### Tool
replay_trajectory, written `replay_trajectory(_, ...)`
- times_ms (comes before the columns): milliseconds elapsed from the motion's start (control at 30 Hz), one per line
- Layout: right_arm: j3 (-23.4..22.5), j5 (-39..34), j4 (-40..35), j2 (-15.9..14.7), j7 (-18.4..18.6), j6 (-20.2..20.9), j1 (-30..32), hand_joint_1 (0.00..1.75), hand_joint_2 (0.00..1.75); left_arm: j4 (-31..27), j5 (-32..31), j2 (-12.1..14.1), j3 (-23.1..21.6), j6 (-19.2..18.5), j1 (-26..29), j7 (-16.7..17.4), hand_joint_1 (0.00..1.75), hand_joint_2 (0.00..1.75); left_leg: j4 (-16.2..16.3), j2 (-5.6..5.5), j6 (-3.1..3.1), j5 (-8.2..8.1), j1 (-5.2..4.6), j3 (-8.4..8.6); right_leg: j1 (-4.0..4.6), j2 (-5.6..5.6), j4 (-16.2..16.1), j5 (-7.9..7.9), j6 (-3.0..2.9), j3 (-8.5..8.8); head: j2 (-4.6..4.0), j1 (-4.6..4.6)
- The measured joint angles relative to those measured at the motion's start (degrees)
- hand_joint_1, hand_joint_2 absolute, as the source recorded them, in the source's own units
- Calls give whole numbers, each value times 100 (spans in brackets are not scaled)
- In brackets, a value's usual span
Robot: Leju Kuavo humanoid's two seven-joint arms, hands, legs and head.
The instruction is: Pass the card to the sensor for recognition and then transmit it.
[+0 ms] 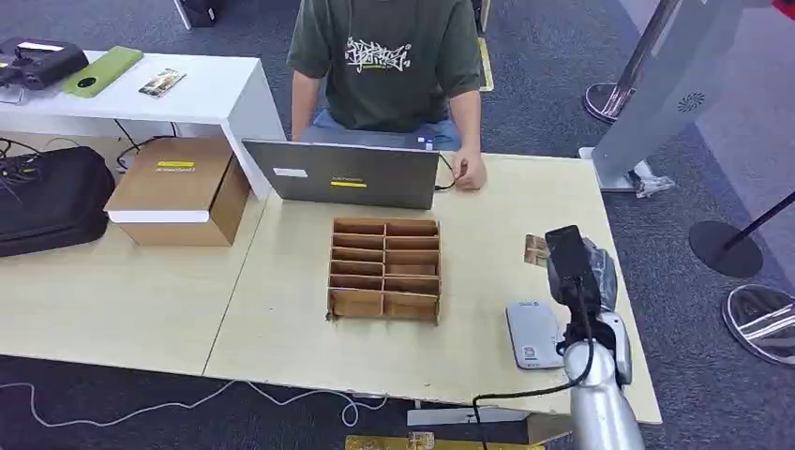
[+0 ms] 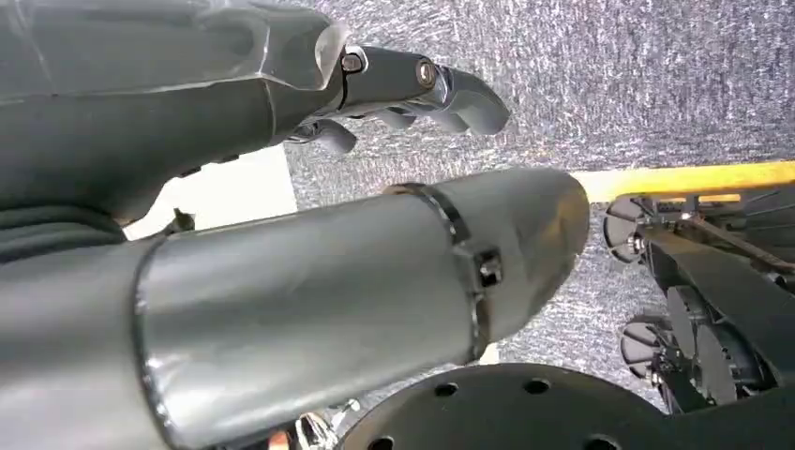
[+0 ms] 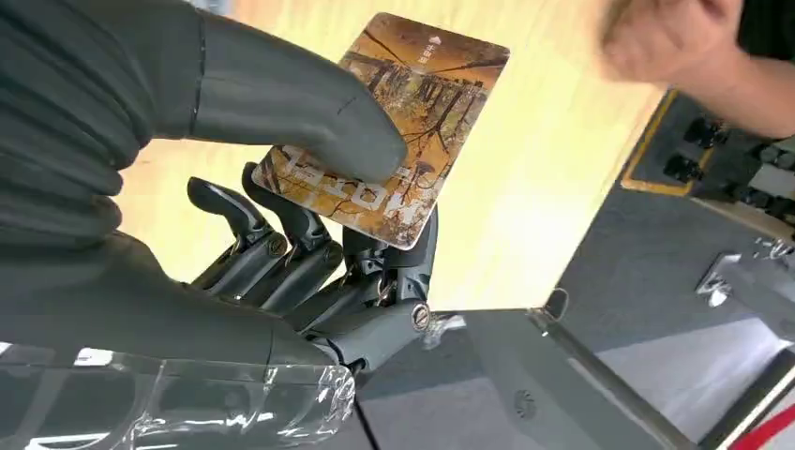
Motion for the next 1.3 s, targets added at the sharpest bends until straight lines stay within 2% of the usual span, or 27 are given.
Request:
replay_trajectory(233,-170,-139,-977,-11,-24,-15,974,175,175,72,149,-50,-9,4,-1,-7,0,0,-1,3,0,-4,0,0,0,3,0,-6,3,0,0,-2)
replay_trajectory(333,-203,-133,-1306,13,72,-4,1291,175,175,83,203,-74,-9,17,7,-7,0,0,-2,3,2,-6,0,0,0,3,0,-7,4,0,0,-2)
replay_trajectory(667,-299,-2,-1811,282,238,234,1820,175,175,118,291,-98,-22,28,4,-7,0,0,-2,4,2,-6,0,2,0,4,0,-6,4,2,0,-2)
replay_trajectory(1033,-295,-143,-1300,428,289,572,1633,175,175,118,321,-100,-136,13,-1,-7,0,0,-3,5,2,-5,0,2,0,5,2,-6,3,4,0,-2)
replay_trajectory(1233,-350,-1071,-447,363,197,1084,1192,175,175,118,199,-63,-254,-2,-17,-7,0,0,-2,4,2,-5,0,6,0,4,1,-5,3,5,0,-2)
replay_trajectory(1300,-413,-1136,-116,282,147,1132,1058,175,175,118,164,-35,-282,-2,-21,2,0,0,-2,4,2,-4,1,8,1,4,1,-5,3,8,0,-2)
